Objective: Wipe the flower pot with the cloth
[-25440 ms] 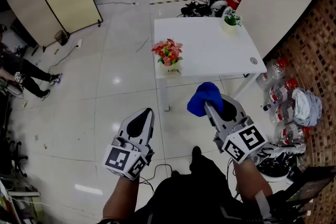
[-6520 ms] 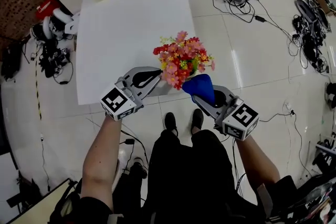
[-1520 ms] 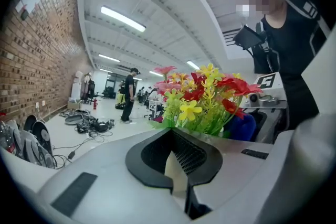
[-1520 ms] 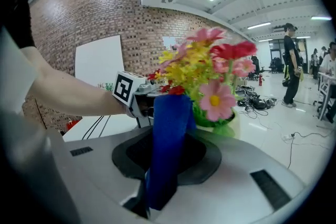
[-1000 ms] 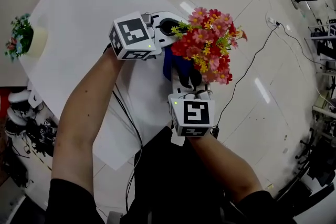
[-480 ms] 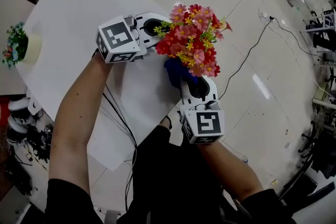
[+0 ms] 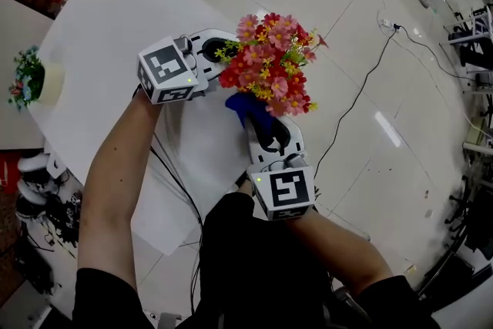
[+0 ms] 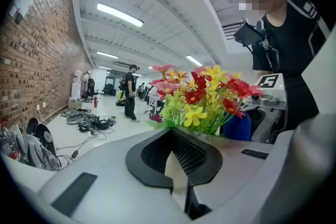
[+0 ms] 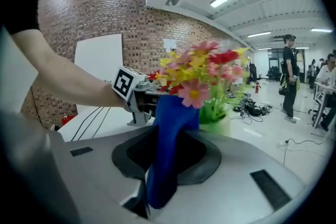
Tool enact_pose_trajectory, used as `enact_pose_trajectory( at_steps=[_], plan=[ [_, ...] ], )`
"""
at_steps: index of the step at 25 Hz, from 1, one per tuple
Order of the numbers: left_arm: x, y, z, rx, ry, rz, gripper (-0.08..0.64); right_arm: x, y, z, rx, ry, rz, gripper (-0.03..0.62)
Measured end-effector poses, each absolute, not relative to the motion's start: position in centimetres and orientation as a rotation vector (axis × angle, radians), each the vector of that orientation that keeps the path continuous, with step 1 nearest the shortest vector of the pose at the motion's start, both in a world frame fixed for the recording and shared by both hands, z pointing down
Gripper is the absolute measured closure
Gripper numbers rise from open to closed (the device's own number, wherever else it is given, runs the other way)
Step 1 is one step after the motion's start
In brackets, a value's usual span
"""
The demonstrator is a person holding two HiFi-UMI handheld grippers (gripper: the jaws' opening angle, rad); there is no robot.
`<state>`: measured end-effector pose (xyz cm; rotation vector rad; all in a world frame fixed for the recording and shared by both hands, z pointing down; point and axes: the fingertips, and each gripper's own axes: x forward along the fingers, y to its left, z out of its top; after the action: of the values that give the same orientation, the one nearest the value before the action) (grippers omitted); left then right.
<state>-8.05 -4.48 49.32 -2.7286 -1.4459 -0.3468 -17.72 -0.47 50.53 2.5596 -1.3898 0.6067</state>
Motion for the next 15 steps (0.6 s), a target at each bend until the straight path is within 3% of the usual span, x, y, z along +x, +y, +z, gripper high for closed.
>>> enact_pose_trajectory(
  at_steps=[7, 15],
  plan=[
    [-8.1, -4.4, 49.3, -2.747, -1.457, -0.333, 0.56, -15.1, -5.4, 51.3, 2.665, -1.337, 0.698, 0.514],
    [-8.1, -4.6, 49.2, -2.741, -1.472, -0.331, 0.56, -15.6, -1.1, 50.6, 2.63, -1.379, 0.575, 0.514]
  ],
)
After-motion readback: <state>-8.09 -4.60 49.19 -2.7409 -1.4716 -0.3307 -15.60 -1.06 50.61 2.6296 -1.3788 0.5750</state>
